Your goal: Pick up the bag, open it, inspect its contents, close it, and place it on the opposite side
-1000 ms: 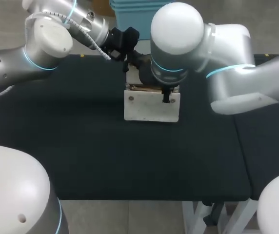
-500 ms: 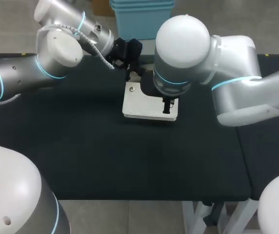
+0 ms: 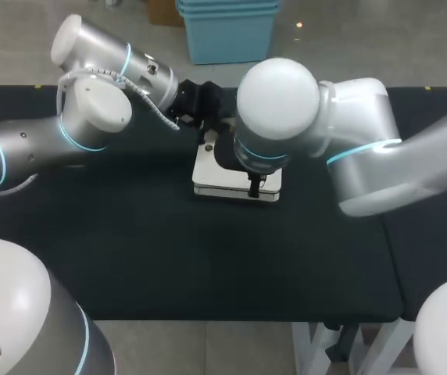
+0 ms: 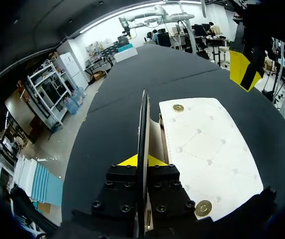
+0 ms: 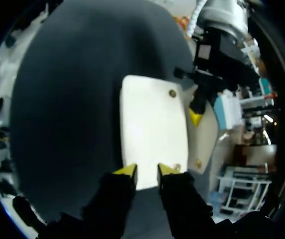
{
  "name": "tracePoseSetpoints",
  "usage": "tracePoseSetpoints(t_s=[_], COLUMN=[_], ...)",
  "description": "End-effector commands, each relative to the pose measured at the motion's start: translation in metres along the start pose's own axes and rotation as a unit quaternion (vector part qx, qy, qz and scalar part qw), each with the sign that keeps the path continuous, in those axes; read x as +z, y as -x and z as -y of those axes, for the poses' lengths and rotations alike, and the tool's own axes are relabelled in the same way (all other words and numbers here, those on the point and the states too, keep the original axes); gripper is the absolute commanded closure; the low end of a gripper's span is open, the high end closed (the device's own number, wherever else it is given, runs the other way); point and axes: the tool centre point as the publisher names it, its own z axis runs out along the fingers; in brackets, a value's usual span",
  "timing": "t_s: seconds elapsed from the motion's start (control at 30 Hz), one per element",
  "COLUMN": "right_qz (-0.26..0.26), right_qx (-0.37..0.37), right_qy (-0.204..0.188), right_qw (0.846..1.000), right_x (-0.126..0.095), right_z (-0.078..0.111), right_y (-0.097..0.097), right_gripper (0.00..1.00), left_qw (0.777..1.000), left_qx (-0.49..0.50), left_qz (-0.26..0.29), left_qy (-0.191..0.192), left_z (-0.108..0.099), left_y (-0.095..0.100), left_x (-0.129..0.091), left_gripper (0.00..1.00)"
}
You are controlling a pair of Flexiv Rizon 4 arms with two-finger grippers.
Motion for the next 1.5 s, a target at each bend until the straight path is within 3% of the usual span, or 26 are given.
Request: tracePoseSetpoints(t_s=[0.03,0.33,0.43,0.53,0.7,0.77,0.8,0.87,0.93,1.13,1.33,1.5], right_qz=[0.035,0.060,0.071,0.084,0.084,0.084,0.084,0.084,0.084,0.084,0.119,0.149], right_qx=[0.007,0.021,0.039,0.054,0.054,0.054,0.054,0.054,0.054,0.054,0.047,0.038], right_qy=[0.003,0.002,0.016,0.021,0.021,0.021,0.021,0.021,0.021,0.021,-0.012,-0.011], right_qw=[0.999,0.998,0.997,0.995,0.995,0.995,0.995,0.995,0.995,0.995,0.992,0.988], right_x=[0.018,0.023,0.014,-0.005,-0.005,-0.005,-0.005,-0.005,-0.005,-0.005,0.008,0.010], right_z=[-0.007,0.002,0.013,0.022,0.022,0.022,0.022,0.022,0.022,0.022,0.025,0.023], right_y=[-0.011,-0.024,-0.018,-0.001,-0.001,-0.001,-0.001,-0.001,-0.001,-0.001,-0.024,-0.037], right_gripper=[0.68,0.70,0.71,0.72,0.78,0.71,0.73,0.89,0.92,0.71,0.67,0.67], left_qw=[1.000,1.000,1.000,1.000,1.000,1.000,1.000,0.999,0.999,0.999,0.999,0.999], left_qx=[-0.001,0.014,0.013,0.011,0.001,-0.008,-0.006,-0.011,-0.011,-0.008,-0.008,-0.013], left_qz=[0.001,0.000,-0.001,-0.005,-0.013,-0.018,-0.021,-0.028,-0.033,-0.039,-0.042,-0.040], left_qy=[0.006,0.011,0.008,0.011,0.012,0.017,0.016,0.023,0.027,0.030,0.032,0.031], left_z=[-0.006,-0.016,-0.019,-0.020,-0.020,-0.019,-0.019,-0.018,-0.017,-0.018,-0.022,-0.025], left_y=[0.003,0.008,0.010,0.012,0.014,0.016,0.017,0.018,0.018,0.020,0.023,0.024], left_x=[0.005,0.008,0.011,0.014,0.014,0.014,0.015,0.018,0.020,0.023,0.025,0.026], left_gripper=[1.00,1.00,1.00,1.00,1.00,1.00,1.00,1.00,1.00,1.00,1.00,1.00])
